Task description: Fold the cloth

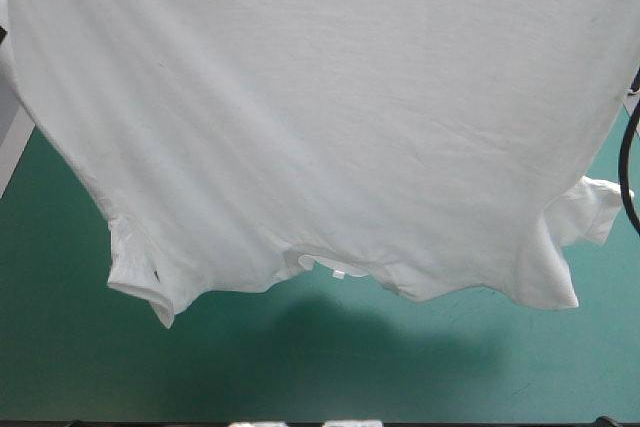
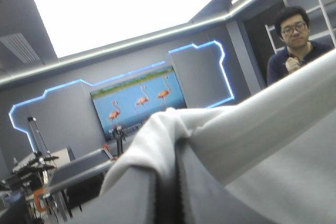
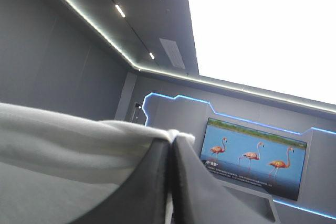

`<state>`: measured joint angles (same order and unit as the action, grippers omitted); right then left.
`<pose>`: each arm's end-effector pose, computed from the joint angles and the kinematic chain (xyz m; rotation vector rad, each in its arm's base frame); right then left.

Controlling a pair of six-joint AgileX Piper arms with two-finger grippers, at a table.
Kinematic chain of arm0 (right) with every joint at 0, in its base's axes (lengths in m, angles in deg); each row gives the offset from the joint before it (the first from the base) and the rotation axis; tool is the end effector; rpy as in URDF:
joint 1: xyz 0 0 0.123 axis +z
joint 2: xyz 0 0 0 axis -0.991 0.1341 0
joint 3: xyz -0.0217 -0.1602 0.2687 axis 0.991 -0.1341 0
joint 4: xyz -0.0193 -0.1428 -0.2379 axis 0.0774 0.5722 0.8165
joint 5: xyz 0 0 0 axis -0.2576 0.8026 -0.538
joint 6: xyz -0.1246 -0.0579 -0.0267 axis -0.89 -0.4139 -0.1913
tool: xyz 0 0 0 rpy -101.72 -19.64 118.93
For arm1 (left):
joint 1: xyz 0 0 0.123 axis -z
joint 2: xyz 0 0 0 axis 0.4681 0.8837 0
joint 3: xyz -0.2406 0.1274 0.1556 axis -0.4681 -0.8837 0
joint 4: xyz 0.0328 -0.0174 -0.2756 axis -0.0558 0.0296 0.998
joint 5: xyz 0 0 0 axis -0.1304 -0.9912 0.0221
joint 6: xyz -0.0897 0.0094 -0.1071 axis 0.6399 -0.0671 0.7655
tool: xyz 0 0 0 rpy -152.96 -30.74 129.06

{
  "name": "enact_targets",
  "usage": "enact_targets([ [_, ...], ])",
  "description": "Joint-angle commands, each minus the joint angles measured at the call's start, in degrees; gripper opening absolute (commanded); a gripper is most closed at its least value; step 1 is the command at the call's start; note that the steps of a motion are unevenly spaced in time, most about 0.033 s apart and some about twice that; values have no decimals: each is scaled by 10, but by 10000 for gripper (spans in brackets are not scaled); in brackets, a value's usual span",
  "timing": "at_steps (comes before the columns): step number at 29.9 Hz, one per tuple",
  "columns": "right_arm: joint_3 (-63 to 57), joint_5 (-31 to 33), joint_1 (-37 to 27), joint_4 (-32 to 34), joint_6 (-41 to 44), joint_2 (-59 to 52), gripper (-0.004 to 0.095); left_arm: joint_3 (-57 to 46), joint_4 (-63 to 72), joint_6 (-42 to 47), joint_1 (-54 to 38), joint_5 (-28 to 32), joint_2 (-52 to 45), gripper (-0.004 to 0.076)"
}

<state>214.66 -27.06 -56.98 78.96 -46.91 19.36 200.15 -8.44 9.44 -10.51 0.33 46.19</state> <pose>0.1208 0.0412 0.7774 -0.2697 0.9247 0.0593 0.1247 -0.0601 0.7498 0.4571 1.0416 -0.0847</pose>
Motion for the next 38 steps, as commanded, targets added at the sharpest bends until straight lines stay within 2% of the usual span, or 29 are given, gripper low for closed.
enact_targets([
  [1,8,-71,-3,19,-4,13,-17,10,-15,-9,2,114,14,-9],
  [4,8,-101,-3,56,-2,37,-17,10,-38,-9,2,191,54,-9],
  [7,8,-136,-7,134,49,70,-17,11,-50,-9,2,272,105,-9],
  [11,9,-199,-50,320,229,132,-17,31,-79,-13,2,365,177,-9],
  [13,18,-245,-88,367,308,163,-17,57,-80,-21,2,442,215,-8],
  [15,51,-288,-136,376,370,203,-17,100,-82,-22,-1,498,255,-8],
  [21,193,-338,-205,362,433,320,-17,296,-84,-29,-10,532,387,-2],
  [23,232,-338,-218,362,454,355,-17,337,-66,1,-31,536,421,-2],
  [27,253,-366,-241,362,458,408,-17,337,-74,120,-88,578,461,-2],
  [30,253,-369,-250,359,462,440,-18,329,-109,226,-120,568,495,-2],
  [31,253,-362,-250,354,462,452,-17,328,-120,256,-126,548,509,-2],
  [34,253,-321,-247,345,460,486,-17,328,-129,309,-130,424,547,-2],
  [36,253,-269,-244,345,452,509,-17,328,-126,308,-129,324,567,-2],
  [38,242,-230,-242,337,444,527,-17,328,-126,306,-127,258,581,-2],
])
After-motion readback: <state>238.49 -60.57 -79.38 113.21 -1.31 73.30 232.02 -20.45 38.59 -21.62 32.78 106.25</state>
